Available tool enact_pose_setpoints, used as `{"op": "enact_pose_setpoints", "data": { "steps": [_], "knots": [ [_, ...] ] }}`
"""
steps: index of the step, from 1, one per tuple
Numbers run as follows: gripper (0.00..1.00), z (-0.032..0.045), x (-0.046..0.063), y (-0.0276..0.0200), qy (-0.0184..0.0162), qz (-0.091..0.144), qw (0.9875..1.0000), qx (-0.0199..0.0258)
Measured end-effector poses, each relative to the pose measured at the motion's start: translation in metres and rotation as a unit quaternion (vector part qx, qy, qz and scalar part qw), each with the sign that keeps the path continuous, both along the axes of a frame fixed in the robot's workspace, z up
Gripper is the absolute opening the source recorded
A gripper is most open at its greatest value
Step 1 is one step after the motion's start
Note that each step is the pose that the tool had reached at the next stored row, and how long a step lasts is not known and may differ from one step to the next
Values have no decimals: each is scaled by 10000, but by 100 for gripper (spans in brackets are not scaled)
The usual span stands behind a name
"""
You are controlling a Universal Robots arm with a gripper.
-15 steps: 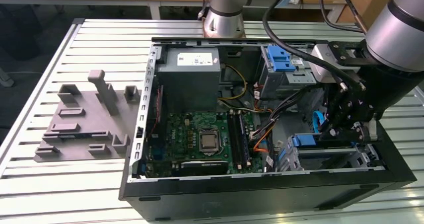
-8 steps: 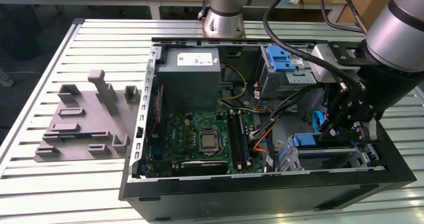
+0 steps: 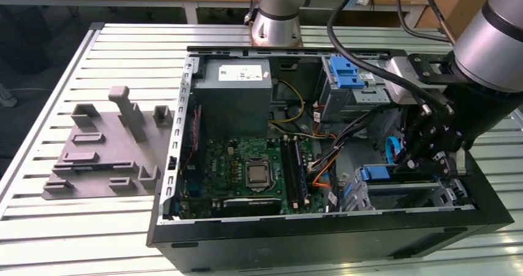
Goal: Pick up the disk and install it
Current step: 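Insert the second disk wire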
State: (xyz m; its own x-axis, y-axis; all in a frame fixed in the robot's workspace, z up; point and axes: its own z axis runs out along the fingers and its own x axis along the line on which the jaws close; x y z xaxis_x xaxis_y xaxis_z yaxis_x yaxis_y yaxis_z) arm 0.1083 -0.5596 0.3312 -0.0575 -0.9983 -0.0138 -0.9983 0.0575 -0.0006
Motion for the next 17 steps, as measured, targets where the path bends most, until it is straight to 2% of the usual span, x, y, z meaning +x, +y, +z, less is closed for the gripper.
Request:
{"op": "enact_pose_setpoints", "data": {
  "steps": [6, 7, 17],
  "knots": [
    [18, -2, 5, -9, 2, 0, 10000, 14],
    [24, -2, 5, -11, 2, 0, 10000, 17],
    [24, 46, 4, -13, 2, 0, 10000, 31]
  ]
}}
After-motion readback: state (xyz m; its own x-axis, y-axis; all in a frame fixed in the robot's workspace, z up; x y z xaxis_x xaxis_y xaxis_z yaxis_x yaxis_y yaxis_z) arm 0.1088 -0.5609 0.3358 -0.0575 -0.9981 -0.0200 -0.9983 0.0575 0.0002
